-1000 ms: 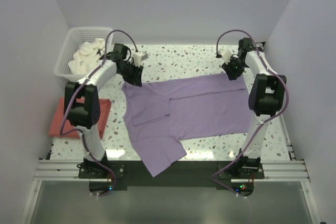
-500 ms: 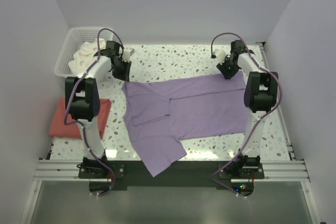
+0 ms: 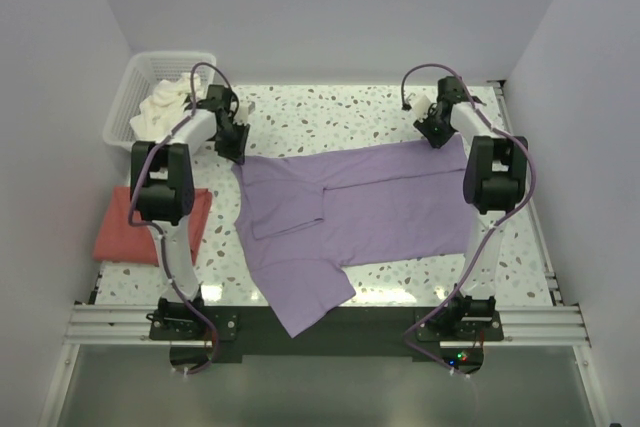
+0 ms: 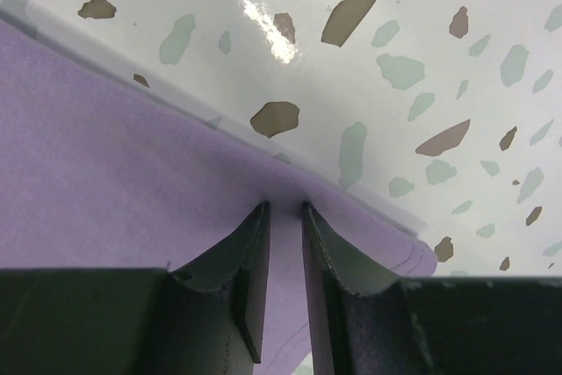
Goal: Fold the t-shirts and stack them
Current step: Fold the tshirt
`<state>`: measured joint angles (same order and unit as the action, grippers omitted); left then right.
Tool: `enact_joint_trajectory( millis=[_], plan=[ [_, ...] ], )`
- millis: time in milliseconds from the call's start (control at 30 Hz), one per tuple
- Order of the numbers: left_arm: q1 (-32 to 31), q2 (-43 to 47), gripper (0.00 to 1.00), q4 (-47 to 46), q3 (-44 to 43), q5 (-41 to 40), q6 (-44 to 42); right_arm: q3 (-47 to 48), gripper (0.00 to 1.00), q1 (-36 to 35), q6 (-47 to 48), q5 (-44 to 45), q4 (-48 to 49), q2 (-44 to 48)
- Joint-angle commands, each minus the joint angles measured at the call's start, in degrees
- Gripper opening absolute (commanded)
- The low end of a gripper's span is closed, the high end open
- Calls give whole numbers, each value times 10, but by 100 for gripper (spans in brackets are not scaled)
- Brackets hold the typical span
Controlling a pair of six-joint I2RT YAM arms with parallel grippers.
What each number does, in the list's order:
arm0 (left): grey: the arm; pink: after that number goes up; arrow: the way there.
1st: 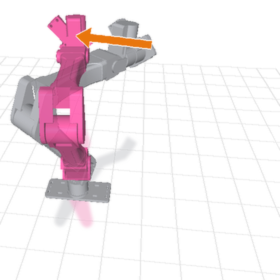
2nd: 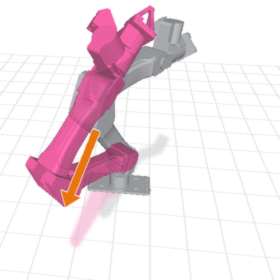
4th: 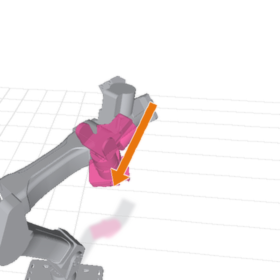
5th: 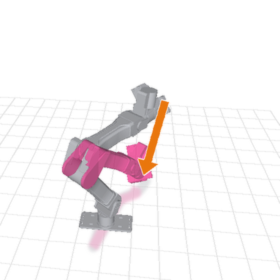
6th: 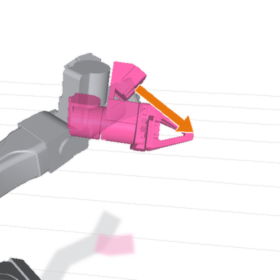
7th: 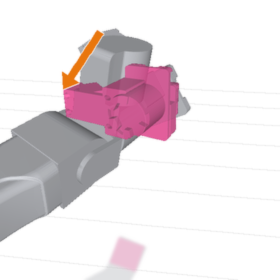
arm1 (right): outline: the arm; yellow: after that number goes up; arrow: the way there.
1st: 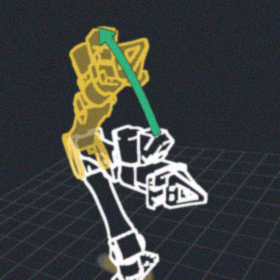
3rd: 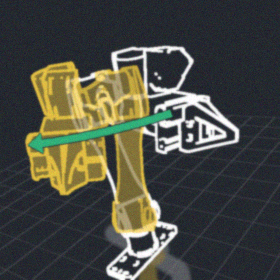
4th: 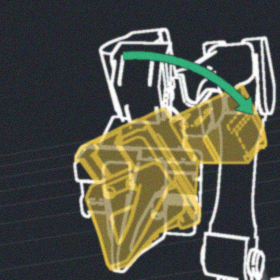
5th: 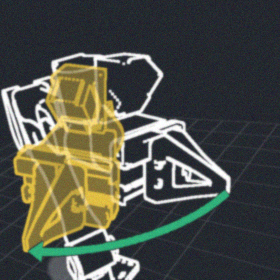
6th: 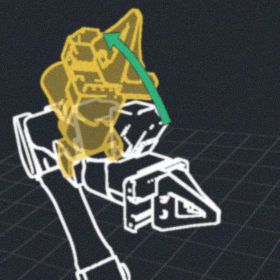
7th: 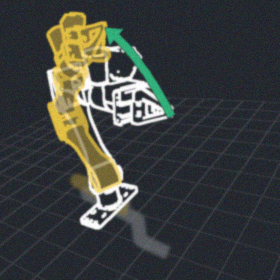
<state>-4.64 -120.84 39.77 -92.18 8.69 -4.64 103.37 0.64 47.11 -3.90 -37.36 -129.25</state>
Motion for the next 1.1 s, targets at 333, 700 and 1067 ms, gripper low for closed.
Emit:
enact_joint_trajectory(
  millis=[333,700,1067],
  plan=[
    [13,-5,17,-42,-7,54,39,6,19,-2,-4,37,18,-14],
    [37,26,0,-31,28,-34,22,38,11,-19,-31,102,12,-37],
    [38,45,23,-38,-1,19,-3,67,14,-25,-59,72,-23,-3]
  ],
)
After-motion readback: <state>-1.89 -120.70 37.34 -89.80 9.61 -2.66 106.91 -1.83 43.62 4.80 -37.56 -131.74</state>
